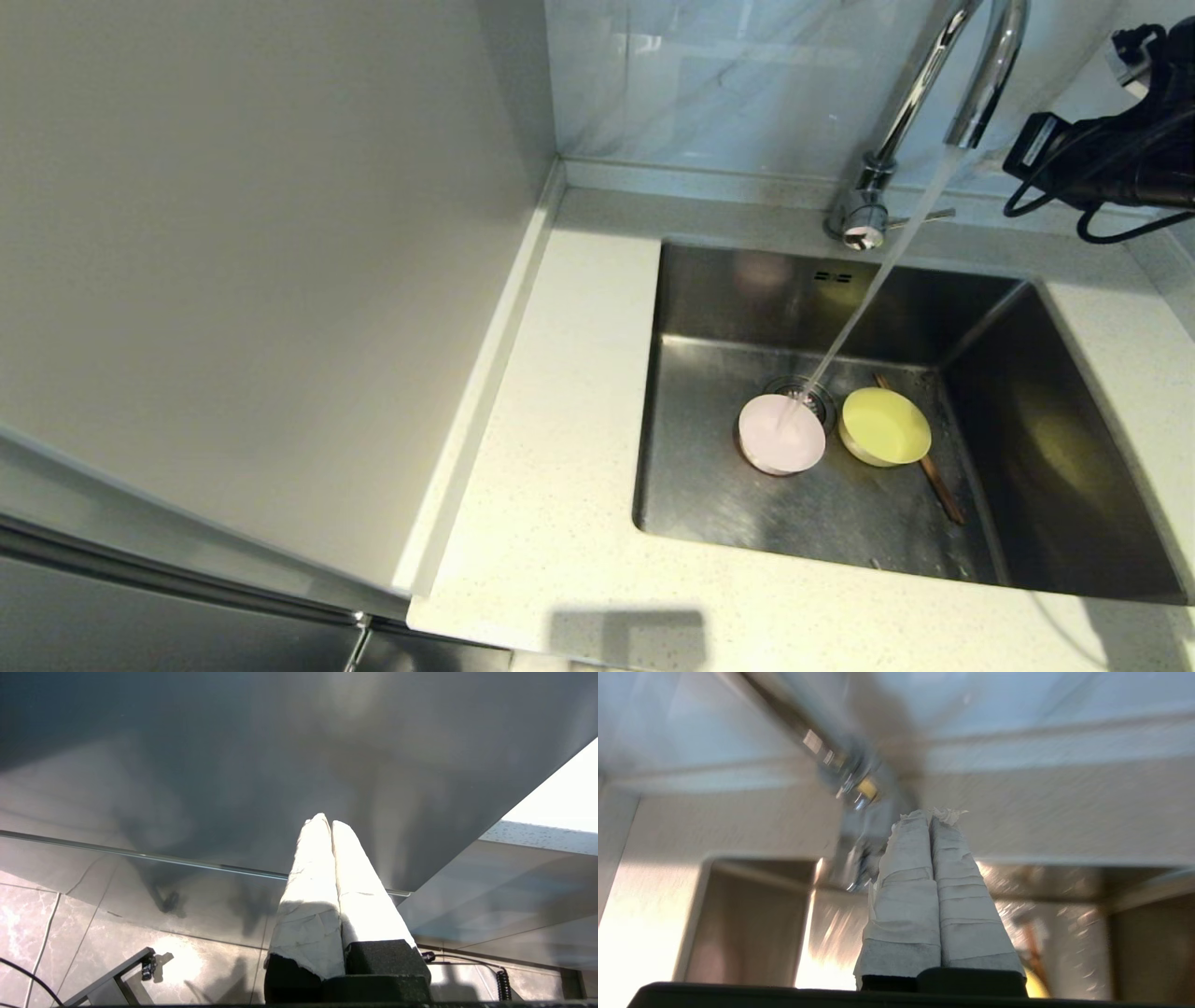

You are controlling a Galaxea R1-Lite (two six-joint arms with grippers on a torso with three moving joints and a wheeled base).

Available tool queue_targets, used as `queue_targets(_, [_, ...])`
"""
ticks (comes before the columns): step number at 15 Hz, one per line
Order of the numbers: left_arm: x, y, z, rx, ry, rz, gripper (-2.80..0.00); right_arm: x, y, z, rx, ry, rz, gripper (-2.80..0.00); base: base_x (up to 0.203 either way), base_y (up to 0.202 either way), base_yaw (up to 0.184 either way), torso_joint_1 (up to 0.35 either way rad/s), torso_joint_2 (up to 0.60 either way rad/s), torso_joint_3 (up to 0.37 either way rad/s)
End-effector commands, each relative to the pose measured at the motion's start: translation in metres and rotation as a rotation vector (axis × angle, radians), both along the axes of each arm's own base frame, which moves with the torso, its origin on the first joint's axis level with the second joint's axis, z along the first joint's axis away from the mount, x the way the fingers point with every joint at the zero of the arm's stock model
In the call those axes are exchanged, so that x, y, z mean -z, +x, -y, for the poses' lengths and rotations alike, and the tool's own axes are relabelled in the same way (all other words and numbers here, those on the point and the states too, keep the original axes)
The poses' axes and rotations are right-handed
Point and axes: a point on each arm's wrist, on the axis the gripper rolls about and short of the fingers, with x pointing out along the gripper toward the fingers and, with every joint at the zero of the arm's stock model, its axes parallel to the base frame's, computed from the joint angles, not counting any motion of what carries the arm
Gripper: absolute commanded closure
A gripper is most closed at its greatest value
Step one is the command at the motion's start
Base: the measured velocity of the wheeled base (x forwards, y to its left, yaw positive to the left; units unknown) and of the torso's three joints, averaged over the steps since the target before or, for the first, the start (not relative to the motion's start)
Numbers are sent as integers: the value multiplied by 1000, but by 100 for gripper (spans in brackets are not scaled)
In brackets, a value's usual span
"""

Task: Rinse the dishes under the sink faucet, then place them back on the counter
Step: Wait for the water to rinse the bowl

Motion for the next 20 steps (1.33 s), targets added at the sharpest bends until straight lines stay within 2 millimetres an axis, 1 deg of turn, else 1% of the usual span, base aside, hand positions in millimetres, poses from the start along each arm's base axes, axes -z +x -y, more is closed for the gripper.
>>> queue_targets(1, [0, 0, 0, -1, 0, 3, 0, -7, -6, 12, 35, -4, 23, 0, 0, 0, 0, 0, 0, 0])
queue_targets(3, [0, 0, 0, -1, 0, 3, 0, -11, -14, 24, 79, -14, 27, 0, 0, 0, 0, 0, 0, 0])
queue_targets(5, [0, 0, 0, -1, 0, 3, 0, -6, -27, 38, 144, -70, -23, 0, 0, 0, 0, 0, 0, 0])
queue_targets(8, [0, 0, 0, -1, 0, 3, 0, 15, -48, 55, 264, -165, -142, 0, 0, 0, 0, 0, 0, 0])
queue_targets(10, [0, 0, 0, -2, 0, 3, 0, 34, -68, 58, 349, -216, -247, 0, 0, 0, 0, 0, 0, 0])
queue_targets(11, [0, 0, 0, -1, 0, 3, 0, 41, -83, 55, 369, -227, -286, 0, 0, 0, 0, 0, 0, 0])
queue_targets(14, [0, 0, 0, -1, 0, 3, 0, 48, -139, 36, 368, -236, -322, 0, 0, 0, 0, 0, 0, 0])
queue_targets(16, [0, 0, 0, -1, 0, 3, 0, 47, -180, 18, 295, -227, -281, 0, 0, 0, 0, 0, 0, 0])
queue_targets(18, [0, 0, 0, -1, 0, 3, 0, 42, -223, -1, 227, -227, -199, 0, 0, 0, 0, 0, 0, 0])
queue_targets(19, [0, 0, 0, -1, 0, 3, 0, 42, -242, -10, 202, -231, -158, 0, 0, 0, 0, 0, 0, 0])
queue_targets(20, [0, 0, 0, -1, 0, 3, 0, 47, -261, -20, 180, -237, -119, 0, 0, 0, 0, 0, 0, 0])
